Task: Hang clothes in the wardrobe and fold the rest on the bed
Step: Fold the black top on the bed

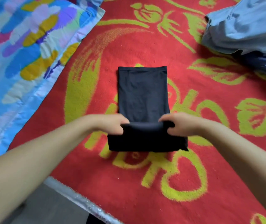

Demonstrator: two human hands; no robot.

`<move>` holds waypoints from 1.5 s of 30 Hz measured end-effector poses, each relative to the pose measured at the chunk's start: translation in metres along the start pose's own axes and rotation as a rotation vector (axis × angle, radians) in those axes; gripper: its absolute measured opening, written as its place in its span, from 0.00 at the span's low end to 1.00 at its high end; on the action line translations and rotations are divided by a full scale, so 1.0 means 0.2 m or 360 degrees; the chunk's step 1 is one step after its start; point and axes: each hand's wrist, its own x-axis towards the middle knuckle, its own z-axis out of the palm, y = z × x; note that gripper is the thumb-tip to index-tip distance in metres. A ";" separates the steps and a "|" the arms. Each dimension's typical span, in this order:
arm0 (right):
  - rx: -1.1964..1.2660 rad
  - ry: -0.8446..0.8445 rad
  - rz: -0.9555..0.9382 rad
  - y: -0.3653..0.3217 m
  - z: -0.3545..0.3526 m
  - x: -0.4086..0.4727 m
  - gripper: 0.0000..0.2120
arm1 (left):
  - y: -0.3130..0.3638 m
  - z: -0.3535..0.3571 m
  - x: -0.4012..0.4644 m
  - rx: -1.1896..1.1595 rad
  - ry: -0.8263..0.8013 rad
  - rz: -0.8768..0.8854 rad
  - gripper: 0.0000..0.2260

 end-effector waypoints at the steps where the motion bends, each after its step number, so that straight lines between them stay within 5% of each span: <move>1: 0.0014 0.0184 0.0037 0.04 -0.03 0.06 0.21 | -0.03 -0.07 0.05 -0.0008 0.0169 -0.0048 0.09; 4: 0.0051 0.0602 0.0136 0.11 -0.05 0.24 0.23 | -0.13 -0.20 0.20 -0.0090 0.0570 -0.0231 0.09; 6: -0.0105 0.0747 0.0253 0.09 0.01 0.29 0.27 | -0.17 -0.18 0.26 0.0112 0.0788 -0.0414 0.21; 9: -0.0317 0.0517 0.0180 0.02 0.22 0.27 0.36 | -0.14 0.02 0.28 0.0578 0.1037 -0.0242 0.33; 12: -0.0546 0.0184 0.0104 0.01 0.44 0.17 0.47 | -0.09 0.41 0.25 0.0795 0.0871 0.0032 0.43; 14: -0.0657 0.0143 0.0153 0.02 0.52 0.15 0.50 | -0.13 0.58 0.24 0.0879 0.0721 -0.0050 0.47; 19: -0.0765 0.0280 0.0262 -0.01 0.50 0.21 0.44 | -0.13 0.56 0.31 0.0802 0.0833 -0.0300 0.43; 22: -0.0701 0.0110 0.0289 -0.05 0.40 0.20 0.41 | -0.09 0.50 0.31 0.0707 0.0672 -0.0286 0.41; 27: -0.0345 -0.0585 0.0078 -0.14 0.12 0.05 0.39 | -0.02 0.29 0.06 0.0036 -0.0174 -0.0091 0.38; 30: -0.0165 -0.0846 0.0029 -0.19 -0.10 -0.04 0.32 | 0.03 0.11 -0.09 -0.0331 -0.0469 -0.0002 0.29; 34: -0.0078 -0.0434 0.0195 -0.12 -0.34 0.14 0.20 | 0.00 -0.22 -0.01 -0.0491 -0.0111 -0.0186 0.12; 40: -0.0061 0.0522 0.0416 -0.01 -0.24 0.41 0.34 | -0.14 -0.29 0.24 0.0297 0.0800 -0.0426 0.32; 43: -0.0231 0.0637 0.0171 -0.09 0.06 0.35 0.34 | -0.07 0.06 0.28 0.0500 0.0976 -0.0173 0.35; 45: -0.0325 0.0462 0.0084 -0.10 0.26 0.28 0.37 | -0.04 0.33 0.29 0.0652 0.0899 -0.0151 0.39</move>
